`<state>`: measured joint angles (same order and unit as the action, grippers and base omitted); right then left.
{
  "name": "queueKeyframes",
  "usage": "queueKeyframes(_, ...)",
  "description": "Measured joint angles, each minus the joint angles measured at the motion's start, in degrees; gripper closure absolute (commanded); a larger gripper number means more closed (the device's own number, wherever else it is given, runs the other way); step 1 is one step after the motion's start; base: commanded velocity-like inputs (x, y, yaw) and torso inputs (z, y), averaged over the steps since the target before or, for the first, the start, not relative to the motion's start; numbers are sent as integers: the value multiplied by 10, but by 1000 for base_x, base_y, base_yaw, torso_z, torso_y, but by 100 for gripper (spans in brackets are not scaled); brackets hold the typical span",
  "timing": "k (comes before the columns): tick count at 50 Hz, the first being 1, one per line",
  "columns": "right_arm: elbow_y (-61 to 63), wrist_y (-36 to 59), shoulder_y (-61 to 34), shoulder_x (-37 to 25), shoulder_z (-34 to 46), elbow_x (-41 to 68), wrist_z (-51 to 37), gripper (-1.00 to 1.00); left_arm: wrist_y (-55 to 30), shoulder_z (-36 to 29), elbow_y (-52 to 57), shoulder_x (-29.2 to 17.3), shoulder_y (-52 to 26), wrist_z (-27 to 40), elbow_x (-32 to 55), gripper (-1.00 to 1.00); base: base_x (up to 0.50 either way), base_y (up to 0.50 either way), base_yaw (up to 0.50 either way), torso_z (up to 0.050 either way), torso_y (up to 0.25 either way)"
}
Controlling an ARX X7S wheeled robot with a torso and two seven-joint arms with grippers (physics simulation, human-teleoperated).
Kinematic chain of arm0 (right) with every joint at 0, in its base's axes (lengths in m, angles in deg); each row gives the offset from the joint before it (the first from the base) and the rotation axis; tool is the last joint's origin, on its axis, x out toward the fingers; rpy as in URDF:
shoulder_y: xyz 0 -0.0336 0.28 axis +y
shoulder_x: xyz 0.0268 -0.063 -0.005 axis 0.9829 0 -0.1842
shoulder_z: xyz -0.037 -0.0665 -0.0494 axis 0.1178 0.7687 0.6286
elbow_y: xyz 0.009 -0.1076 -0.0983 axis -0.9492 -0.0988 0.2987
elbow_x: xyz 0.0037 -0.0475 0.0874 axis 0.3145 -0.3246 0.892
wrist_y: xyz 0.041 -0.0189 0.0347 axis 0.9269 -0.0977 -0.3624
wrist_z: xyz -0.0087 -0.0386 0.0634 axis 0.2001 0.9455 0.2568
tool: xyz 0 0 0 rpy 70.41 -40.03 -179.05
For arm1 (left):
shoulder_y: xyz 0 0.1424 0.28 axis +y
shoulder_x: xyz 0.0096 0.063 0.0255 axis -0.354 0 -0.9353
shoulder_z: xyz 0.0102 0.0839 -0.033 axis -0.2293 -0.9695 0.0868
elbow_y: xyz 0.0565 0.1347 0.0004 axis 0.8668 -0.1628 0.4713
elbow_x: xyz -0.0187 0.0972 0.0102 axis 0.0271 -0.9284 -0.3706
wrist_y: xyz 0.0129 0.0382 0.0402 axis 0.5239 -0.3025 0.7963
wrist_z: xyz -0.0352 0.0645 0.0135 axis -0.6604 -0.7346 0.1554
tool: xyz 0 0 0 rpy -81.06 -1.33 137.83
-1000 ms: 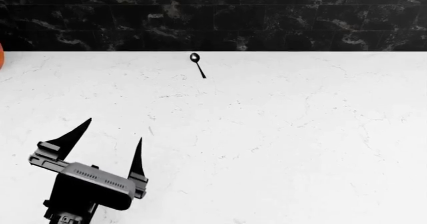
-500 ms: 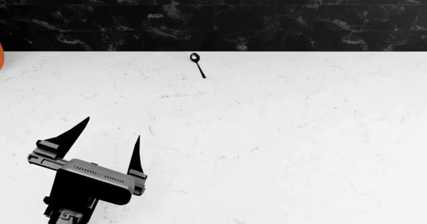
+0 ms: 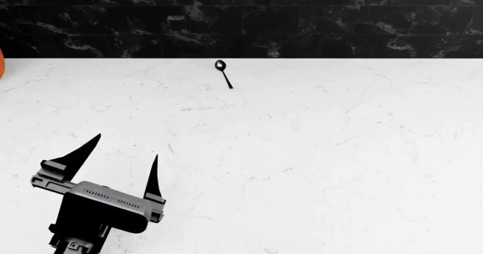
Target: A wet mug is on the counter and needs to be dried. Pick it up and place it upside down in the open cabinet.
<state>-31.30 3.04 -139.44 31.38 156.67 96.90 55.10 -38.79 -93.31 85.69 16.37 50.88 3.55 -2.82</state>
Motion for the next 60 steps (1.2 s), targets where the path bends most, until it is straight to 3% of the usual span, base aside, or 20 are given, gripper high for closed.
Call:
queueKeyframes(29, 172, 13, 62, -103, 12, -27, -87, -100, 5, 12, 2, -12, 1, 6, 3, -100, 0, 0, 0, 0, 0)
queueKeyframes(60, 263, 14, 147, -207, 39, -61, -159, -100, 6, 37, 20, -37, -2, 21, 22, -100, 0, 0, 0, 0, 0)
